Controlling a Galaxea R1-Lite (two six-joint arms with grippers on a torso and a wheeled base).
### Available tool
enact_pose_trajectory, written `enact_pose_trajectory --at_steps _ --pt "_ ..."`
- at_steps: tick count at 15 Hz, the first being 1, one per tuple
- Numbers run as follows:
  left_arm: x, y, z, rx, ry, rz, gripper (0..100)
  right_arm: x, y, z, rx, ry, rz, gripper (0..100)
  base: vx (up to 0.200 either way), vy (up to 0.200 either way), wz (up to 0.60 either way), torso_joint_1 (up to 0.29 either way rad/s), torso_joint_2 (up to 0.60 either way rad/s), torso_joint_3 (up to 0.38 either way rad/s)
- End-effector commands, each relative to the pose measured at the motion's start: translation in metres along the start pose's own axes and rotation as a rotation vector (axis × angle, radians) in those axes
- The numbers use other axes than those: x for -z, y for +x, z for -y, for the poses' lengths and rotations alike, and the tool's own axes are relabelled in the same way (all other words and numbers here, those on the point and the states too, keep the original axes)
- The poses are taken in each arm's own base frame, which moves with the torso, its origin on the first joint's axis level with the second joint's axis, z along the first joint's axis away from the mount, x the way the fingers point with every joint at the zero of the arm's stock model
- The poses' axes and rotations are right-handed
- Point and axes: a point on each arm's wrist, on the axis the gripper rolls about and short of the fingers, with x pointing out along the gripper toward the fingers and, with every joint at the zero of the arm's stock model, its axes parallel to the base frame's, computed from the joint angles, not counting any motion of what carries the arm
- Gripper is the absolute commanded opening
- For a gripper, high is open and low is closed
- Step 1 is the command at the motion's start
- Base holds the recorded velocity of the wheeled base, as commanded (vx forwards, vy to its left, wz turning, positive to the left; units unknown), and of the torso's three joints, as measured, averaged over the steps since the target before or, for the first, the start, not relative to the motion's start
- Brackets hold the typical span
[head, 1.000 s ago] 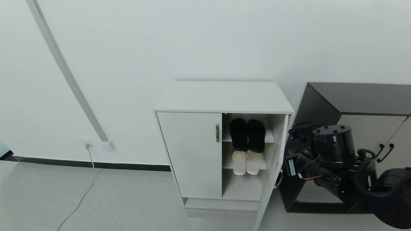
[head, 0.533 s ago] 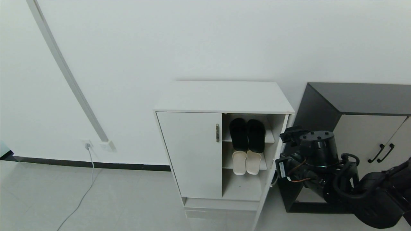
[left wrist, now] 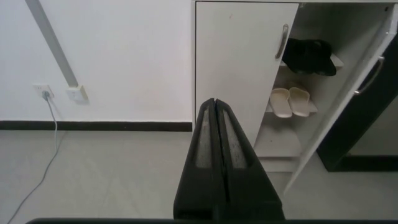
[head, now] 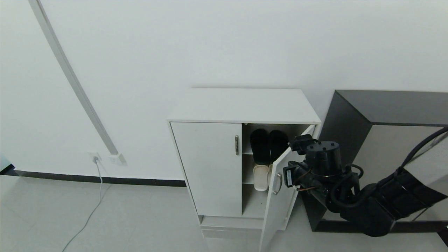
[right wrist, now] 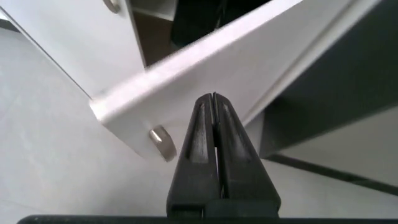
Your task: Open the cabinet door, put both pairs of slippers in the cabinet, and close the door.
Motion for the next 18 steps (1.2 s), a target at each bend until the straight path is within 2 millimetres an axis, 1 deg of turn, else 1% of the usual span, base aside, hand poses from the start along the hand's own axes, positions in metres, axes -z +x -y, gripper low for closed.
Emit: enact_pose_trajectory --at_steps 1,4,12,14,15,16,18 --pt "0.000 0.000 0.000 0.000 0.000 -0.002 0 0.003 0.018 -0.008 -0.020 0.000 0.000 0 0.000 0.000 0.00 0.000 0.00 0.000" --pt "0.000 0.000 0.000 0.000 0.000 -0.002 0 -0.001 0.038 -0.014 -0.021 0.013 0.024 0 0.000 0.000 0.00 0.000 0.00 0.000" --pt "0.000 0.000 0.000 0.000 0.000 -0.002 0 -0.011 0.077 -0.017 -0.014 0.048 0.088 0 0.000 0.000 0.00 0.000 0.00 0.000" --pt "0.000 0.000 0.000 0.000 0.000 0.000 0 -0.012 0.087 -0.018 -0.008 0.055 0.102 0 0.000 0.000 0.00 0.000 0.00 0.000" --pt "0.000 0.000 0.000 0.000 0.000 -0.002 0 -0.011 0.088 -0.018 -0.008 0.055 0.101 0 0.000 0.000 0.00 0.000 0.00 0.000" --pt "0.000 0.000 0.000 0.000 0.000 -0.002 0 -0.010 0.097 -0.018 -0.002 0.057 0.106 0 0.000 0.000 0.00 0.000 0.00 0.000" --pt "0.000 0.000 0.000 0.000 0.000 -0.002 0 -0.009 0.104 -0.017 0.004 0.058 0.107 0 0.000 0.000 0.00 0.000 0.00 0.000"
